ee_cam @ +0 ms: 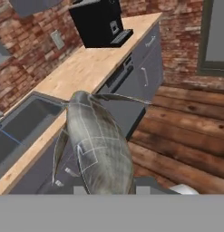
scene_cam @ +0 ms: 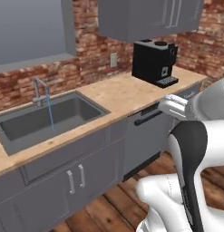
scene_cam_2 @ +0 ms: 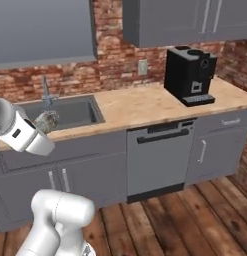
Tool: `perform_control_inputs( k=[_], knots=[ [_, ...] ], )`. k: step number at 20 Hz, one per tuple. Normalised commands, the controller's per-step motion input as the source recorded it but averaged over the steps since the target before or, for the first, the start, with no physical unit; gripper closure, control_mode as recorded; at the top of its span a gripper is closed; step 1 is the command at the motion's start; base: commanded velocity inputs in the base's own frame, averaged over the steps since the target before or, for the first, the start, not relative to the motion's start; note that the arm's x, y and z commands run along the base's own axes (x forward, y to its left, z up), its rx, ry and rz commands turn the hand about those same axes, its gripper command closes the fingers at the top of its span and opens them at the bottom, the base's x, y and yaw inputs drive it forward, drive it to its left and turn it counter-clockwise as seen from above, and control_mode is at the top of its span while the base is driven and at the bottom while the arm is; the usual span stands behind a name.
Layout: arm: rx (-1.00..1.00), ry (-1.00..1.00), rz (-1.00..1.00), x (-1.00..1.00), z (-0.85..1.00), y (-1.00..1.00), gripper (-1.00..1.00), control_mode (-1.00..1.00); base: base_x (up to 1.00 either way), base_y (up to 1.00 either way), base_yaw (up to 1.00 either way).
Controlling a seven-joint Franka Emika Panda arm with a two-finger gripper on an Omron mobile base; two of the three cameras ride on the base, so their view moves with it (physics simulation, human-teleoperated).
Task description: Take the fish out of the fridge, briefly rinse it in the sink, and place it on the tray next to the sink.
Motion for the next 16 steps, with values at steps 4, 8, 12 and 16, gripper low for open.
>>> perform_control_inputs(
  k=[4,8,12,16],
  knots=[
    [0.00,0.00,0.00,0.00,0.00,0.00,1.00,1.00,0.73,-0.53,0.46],
    [0.00,0.00,0.00,0.00,0.00,0.00,1.00,1.00,0.33,-0.38,0.62],
    [0.00,0.00,0.00,0.00,0.00,0.00,1.00,1.00,0.14,-0.24,0.65],
    [0.00,0.00,0.00,0.00,0.00,0.00,1.00,1.00,0.02,-0.28,0.58]
  ],
)
